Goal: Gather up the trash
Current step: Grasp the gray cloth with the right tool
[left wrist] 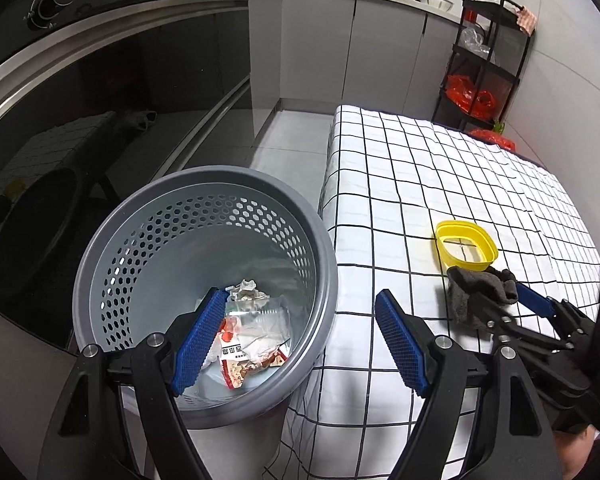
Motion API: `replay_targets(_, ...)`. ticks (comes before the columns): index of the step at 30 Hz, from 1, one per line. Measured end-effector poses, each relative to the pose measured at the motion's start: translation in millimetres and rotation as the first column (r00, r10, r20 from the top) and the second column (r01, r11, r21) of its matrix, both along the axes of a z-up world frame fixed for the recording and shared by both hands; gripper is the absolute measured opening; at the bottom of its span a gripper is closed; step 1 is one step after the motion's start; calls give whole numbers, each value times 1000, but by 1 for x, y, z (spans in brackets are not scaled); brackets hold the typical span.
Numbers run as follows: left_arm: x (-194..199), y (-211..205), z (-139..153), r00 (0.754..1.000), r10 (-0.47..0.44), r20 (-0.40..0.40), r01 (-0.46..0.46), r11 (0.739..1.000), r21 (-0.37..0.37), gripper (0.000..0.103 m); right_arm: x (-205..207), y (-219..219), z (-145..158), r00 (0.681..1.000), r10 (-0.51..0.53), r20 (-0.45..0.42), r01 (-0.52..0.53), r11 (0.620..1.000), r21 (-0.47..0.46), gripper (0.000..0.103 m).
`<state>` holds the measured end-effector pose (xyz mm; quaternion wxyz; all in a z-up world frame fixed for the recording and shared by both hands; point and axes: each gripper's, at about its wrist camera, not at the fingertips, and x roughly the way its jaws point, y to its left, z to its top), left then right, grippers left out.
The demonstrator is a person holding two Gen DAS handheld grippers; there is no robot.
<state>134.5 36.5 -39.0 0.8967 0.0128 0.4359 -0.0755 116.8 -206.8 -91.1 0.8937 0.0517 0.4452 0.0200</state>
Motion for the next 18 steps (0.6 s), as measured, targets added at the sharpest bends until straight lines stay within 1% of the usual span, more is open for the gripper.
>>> replay_targets(1, 0, 0, 0, 1000, -1, -1, 1, 1000, -1, 76, 0, 3, -2, 1000, 0, 1, 0, 1000, -26, 71)
replay_targets(3, 0, 0, 0, 1000, -4, -3, 4, 1000, -1, 76, 0, 6, -4, 1000, -2, 6, 3, 998, -61, 58)
replay_targets(5, -1, 0, 0, 1000, -5, -3, 5, 1000, -1, 76, 1, 4, -5, 1000, 3, -3, -3, 999, -38, 40)
replay_targets(6, -2, -1, 1, 1000, -5, -3, 5, 1000, -1, 76, -1, 0, -4, 1000, 1, -5, -1, 1000, -17, 39)
replay_targets(7, -2, -1, 0, 1000, -5, -3, 5, 1000, -2, 76, -1, -2, -3, 1000, 0, -4, 0, 1000, -8, 36)
replay_targets(8, -3, -1, 1, 1000, -6, -2, 6, 1000, -4, 76, -2, -4, -2, 1000, -5, -4, 5, 1000, -4, 28)
replay_targets(9, -3, -1, 2, 1000, -7, -1, 7, 1000, -4, 76, -4, -6, -1, 1000, -6, -5, 6, 1000, 6, 25)
replay_targets(11, -5, -3, 3, 1000, -11, 1, 11, 1000, -6, 76, -7, -13, 3, 1000, -13, -5, 13, 999, 42, 18)
replay_targets(13, -6, -6, 4, 1000, -18, 2, 18, 1000, -5, 76, -11, -22, 7, 1000, -26, 0, 26, 997, 77, 14)
replay_targets(18, -8, -17, 5, 999, -43, 4, 43, 999, -3, 76, -27, -40, 15, 998, -55, 20, 53, 992, 113, 12)
